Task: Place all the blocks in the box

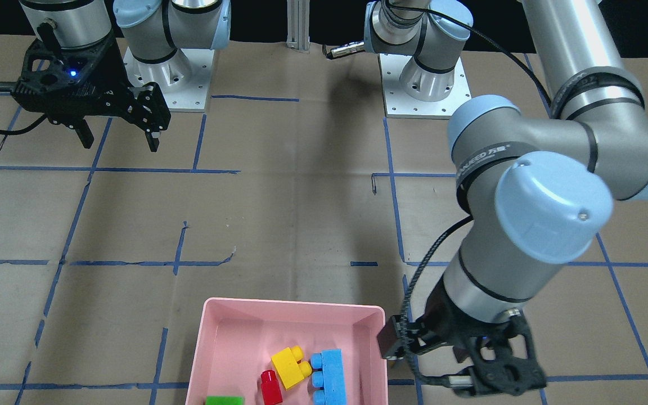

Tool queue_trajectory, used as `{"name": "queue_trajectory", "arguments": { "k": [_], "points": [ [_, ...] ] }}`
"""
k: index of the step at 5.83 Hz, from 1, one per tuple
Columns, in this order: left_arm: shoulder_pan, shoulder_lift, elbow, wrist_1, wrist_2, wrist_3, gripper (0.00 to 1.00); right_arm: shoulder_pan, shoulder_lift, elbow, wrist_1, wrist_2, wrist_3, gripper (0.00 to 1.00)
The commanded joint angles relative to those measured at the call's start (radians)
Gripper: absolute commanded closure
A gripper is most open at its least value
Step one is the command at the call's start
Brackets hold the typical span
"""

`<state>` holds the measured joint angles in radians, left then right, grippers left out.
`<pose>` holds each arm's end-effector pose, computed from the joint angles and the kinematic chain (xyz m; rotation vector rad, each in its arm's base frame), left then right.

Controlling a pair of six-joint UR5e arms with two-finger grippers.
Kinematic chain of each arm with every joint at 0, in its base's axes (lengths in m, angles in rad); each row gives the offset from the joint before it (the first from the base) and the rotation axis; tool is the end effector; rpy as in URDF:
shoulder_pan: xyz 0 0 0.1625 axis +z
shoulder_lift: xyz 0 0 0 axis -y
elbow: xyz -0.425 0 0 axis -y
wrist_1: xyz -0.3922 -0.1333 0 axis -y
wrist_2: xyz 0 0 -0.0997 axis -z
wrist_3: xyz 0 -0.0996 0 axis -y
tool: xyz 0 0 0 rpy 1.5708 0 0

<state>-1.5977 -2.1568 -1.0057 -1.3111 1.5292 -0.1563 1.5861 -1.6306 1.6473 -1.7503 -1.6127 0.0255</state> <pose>-0.1575 -0.7436 0.4353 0.1901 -3.0517 0.3595 0.1365 -0.4792 0.4982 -0.0211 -3.0927 0.2536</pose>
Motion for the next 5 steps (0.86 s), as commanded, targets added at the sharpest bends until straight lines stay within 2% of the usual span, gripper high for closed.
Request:
{"name": "queue_trajectory", "arguments": {
  "k": [1, 3, 5],
  "points": [
    [0.115, 0.125, -0.075, -0.107, 0.052, 0.003, 0.00, 0.000, 0.000, -0.003, -0.014, 0.000, 0.001, 0.00],
    [0.104, 0.277, -0.235, -0.131, 0.051, 0.108, 0.00, 0.000, -0.001, -0.003, -0.015, 0.002, 0.002, 0.00],
    [-0.028, 0.406, -0.370, -0.142, 0.043, 0.104, 0.00, 0.000, 0.000, -0.001, -0.014, 0.000, 0.001, 0.00]
  ]
}}
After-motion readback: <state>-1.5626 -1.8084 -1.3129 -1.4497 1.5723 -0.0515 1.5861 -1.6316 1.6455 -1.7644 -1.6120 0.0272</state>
